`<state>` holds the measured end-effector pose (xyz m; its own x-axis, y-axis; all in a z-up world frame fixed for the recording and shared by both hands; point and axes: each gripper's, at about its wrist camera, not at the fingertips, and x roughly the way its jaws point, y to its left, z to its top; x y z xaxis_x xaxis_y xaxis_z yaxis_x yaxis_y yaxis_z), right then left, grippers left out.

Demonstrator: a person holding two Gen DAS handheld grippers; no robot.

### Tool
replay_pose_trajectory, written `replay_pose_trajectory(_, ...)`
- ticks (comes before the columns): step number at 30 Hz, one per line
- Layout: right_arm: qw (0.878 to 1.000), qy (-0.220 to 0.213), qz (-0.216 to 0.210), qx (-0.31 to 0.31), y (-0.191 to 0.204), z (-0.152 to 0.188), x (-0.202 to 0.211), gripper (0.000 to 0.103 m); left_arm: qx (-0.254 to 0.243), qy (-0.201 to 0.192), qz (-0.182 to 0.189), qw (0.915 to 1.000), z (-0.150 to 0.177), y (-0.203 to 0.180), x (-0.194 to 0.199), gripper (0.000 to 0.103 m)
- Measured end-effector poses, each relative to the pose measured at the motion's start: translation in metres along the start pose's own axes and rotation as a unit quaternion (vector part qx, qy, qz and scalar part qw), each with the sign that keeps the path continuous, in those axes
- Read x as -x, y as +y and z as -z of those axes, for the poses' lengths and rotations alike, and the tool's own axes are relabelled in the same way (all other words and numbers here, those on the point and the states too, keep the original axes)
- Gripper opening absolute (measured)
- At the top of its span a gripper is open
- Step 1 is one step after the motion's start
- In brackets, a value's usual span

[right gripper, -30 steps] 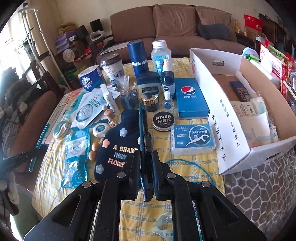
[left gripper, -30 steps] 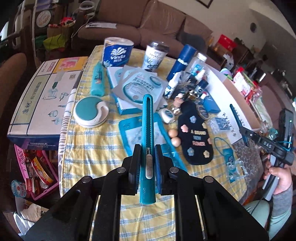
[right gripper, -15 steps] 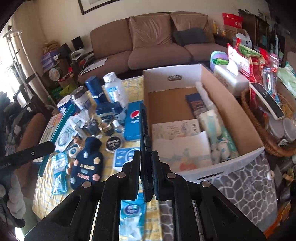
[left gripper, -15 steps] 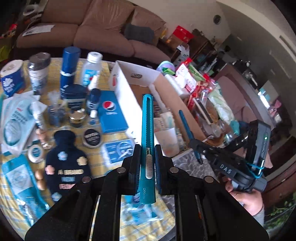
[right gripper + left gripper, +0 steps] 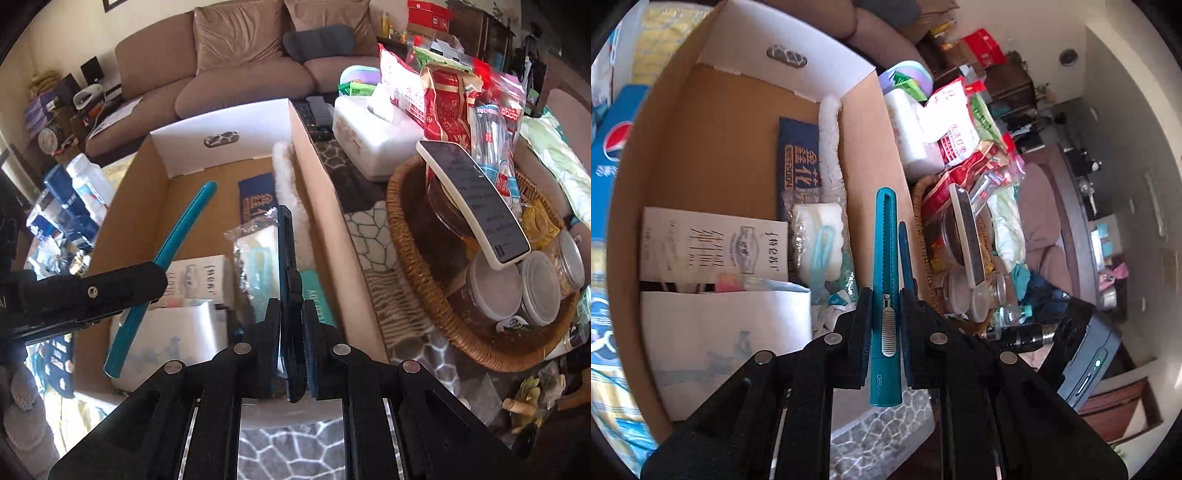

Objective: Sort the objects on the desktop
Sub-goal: 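Carry both held cutters up and over the cardboard box, then open both tools to drop the cutters into the cardboard box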

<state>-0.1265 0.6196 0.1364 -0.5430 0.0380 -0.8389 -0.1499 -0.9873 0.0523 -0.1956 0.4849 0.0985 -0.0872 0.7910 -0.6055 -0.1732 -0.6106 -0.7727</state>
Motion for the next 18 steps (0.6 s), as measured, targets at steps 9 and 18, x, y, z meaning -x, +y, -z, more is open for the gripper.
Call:
replay_pose_trajectory(9, 1.000, 0.002, -0.005, -0.003, -0.031, 0.002, -0.027, 0.011, 0.080, 0.022, 0.022, 0.9963, 0.003, 0.014, -0.072, 0.013)
replay_pose_trajectory(18, 1.000, -0.009, 0.016, 0.018, -0.022, 0.006, -0.023, 0.011, 0.095, 0.026, 0.018, 0.9949, 0.004, 0.014, -0.084, 0.025)
